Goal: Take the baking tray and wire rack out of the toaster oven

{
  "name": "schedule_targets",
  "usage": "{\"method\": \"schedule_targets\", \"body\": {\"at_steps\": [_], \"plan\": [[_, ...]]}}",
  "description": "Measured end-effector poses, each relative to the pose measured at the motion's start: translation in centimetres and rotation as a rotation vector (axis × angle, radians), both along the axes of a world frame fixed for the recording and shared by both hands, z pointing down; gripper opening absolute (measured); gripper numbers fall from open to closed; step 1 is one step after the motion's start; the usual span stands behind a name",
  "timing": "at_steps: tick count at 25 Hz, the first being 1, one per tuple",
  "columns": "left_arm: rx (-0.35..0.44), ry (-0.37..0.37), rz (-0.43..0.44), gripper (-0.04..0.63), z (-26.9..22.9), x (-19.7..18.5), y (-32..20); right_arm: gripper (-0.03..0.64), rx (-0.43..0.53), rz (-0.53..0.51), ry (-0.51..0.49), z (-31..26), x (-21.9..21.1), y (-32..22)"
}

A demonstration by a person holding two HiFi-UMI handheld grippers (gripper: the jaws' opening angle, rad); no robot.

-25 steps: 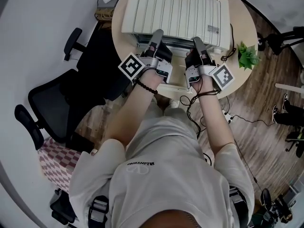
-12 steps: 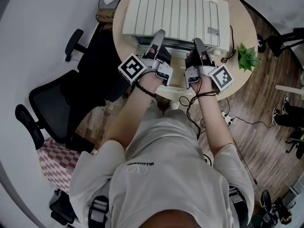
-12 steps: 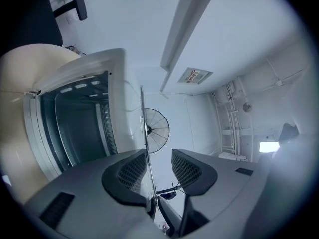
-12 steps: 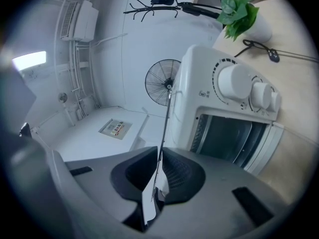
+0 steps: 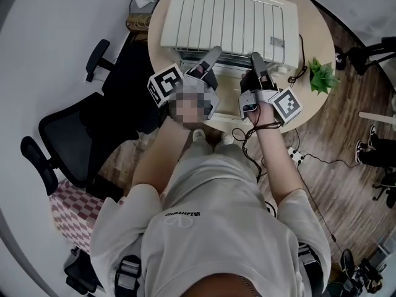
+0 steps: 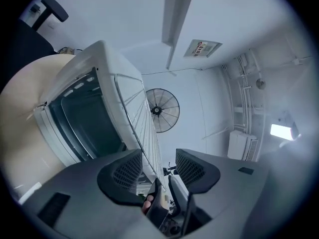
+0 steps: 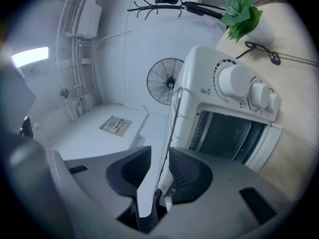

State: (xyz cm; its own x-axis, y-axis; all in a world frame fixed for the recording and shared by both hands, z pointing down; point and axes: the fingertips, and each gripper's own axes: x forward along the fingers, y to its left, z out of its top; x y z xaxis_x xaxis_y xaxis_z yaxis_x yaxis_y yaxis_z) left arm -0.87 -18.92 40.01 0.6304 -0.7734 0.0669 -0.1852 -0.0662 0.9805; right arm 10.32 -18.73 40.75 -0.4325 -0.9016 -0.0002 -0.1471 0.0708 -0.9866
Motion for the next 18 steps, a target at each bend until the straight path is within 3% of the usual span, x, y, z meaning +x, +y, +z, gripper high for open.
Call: {"method": "schedule_targets", "body": {"at_steps": [5,12,18], "plan": [[0.018,0.004,0.006,0.198,0.3,-0.1,0.2,0.224,-0.023,-0.017,-0.003,0.8,-0.7,1.0],[0.009,0.037,0.029,0.178,0.6,-0.4,1.4,0.23,-0.047,-0.037,-0.007,2.6,-1.5,4.2],[0.045,-0.013,0.032,0.179,2.3,-1.6,3.9,0.23,-0.094,-0.066,0.039,5.8,-1.7,6.5]]}}
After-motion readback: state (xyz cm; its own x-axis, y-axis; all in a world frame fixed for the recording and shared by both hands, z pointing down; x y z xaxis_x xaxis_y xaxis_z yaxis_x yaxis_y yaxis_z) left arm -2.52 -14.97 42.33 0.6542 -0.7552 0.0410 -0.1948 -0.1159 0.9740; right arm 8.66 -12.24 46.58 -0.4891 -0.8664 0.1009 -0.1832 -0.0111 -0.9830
